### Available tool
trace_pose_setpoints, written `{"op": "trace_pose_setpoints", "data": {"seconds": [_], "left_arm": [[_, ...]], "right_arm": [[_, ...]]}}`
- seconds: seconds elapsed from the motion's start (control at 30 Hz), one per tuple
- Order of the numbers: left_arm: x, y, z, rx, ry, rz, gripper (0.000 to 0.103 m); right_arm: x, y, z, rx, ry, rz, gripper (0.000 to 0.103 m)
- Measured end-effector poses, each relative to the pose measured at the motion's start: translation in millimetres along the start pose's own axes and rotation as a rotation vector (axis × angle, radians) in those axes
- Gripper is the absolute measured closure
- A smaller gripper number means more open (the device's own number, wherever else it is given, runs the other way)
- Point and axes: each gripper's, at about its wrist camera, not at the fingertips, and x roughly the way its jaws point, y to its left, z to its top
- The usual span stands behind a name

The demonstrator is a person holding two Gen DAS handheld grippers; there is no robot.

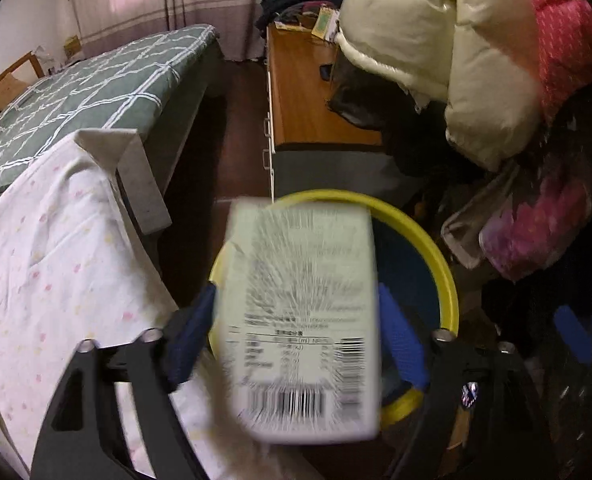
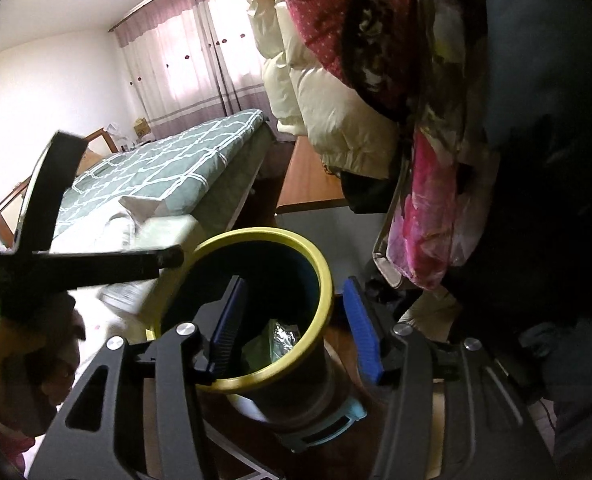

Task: Collect trash
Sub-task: 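Carry the label card over the yellow bin and open the left gripper, then move the right gripper to the white tissue and close on it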

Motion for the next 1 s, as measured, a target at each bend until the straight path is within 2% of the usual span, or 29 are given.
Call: {"op": "trace_pose_setpoints", "data": {"seconds": [0.1,0.27,0.47,0.67,0.87,1.0], "left_arm": [[-26,10,-2,-0.035,-0.047,-0.011,0.015],[-97,40,-33,-0.079,-0.167,0.039,0.005],[-184,93,-103,-0.164,-0.269,0.148,0.005],[-260,150,-189,-0.270,-0.361,0.337,0.005],[-322,213,-263,-0.447,-0.425,0.460,0.005],[-347,240,-302,-0.517,-0.441,0.532,0.005]], "right_arm": [[1,6,-1,-0.013,0.005,0.001,0.048],[2,22,-5,-0.039,0.020,0.024,0.039],[4,65,-12,-0.105,0.048,0.091,0.031],[-3,127,-23,-0.202,0.062,0.172,0.028],[-11,198,-43,-0.301,0.096,0.274,0.027],[-20,248,-60,-0.372,0.116,0.354,0.027]]}}
